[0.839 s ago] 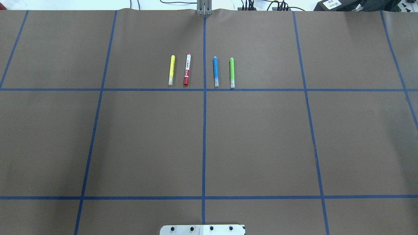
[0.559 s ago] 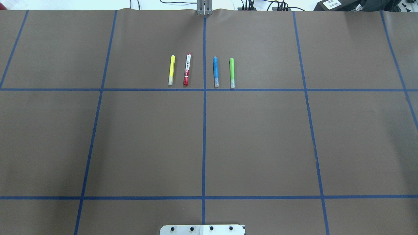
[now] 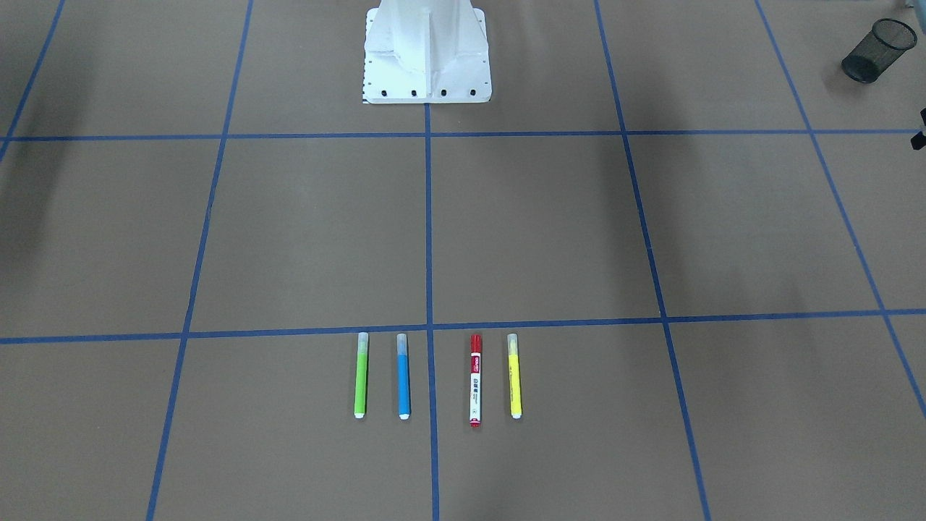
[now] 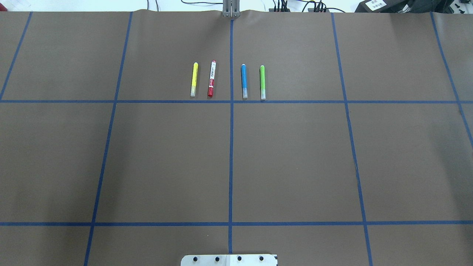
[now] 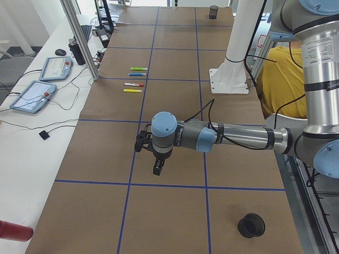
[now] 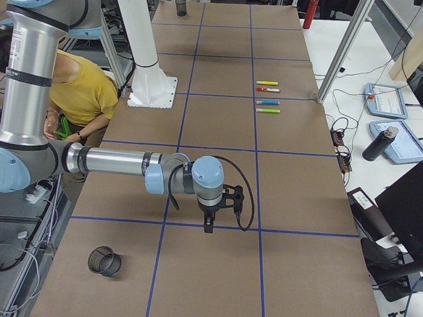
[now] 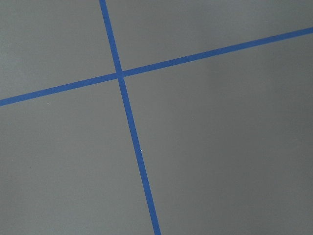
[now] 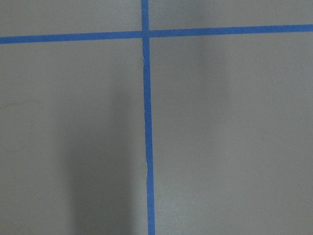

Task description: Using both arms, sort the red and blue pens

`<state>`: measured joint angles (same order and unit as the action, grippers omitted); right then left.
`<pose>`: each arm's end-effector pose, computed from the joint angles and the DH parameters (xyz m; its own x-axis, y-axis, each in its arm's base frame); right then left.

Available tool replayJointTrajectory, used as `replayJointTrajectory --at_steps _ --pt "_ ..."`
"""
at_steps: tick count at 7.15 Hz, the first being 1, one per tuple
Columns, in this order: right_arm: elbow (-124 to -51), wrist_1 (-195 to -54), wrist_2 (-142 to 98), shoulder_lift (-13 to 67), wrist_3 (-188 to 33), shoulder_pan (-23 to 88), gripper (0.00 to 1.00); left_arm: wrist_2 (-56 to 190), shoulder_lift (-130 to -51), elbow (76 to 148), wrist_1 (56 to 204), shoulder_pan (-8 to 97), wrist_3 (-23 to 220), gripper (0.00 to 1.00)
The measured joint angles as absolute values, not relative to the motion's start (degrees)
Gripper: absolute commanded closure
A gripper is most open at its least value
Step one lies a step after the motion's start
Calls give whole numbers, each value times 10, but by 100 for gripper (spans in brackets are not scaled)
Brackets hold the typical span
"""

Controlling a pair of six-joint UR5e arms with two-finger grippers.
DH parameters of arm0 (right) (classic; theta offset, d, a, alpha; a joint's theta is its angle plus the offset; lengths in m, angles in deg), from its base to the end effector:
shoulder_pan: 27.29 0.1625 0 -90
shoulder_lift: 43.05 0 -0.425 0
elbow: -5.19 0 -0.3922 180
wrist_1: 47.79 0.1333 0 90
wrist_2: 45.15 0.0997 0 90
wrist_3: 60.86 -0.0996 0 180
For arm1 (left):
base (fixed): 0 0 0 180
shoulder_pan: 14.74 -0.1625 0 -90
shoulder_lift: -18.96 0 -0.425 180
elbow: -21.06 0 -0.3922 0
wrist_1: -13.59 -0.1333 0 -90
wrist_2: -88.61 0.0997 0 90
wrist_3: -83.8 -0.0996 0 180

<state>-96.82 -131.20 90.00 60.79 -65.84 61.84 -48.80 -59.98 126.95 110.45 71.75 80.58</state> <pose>0.0567 -0.3964 0.6494 0.7029 0.0172 0.7110 -0.0461 0.9987 0.0213 -0.0341 -0.4234 0.5924 0.6619 0.2449 -0.7084 -0.0973 0.9652 0.2428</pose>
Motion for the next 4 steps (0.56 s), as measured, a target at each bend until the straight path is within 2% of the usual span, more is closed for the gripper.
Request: replayJointTrajectory --at_steps 4 --pt "-963 -1206 921 576 -660 617 0 -492 -693 1258 1107 717 809 0"
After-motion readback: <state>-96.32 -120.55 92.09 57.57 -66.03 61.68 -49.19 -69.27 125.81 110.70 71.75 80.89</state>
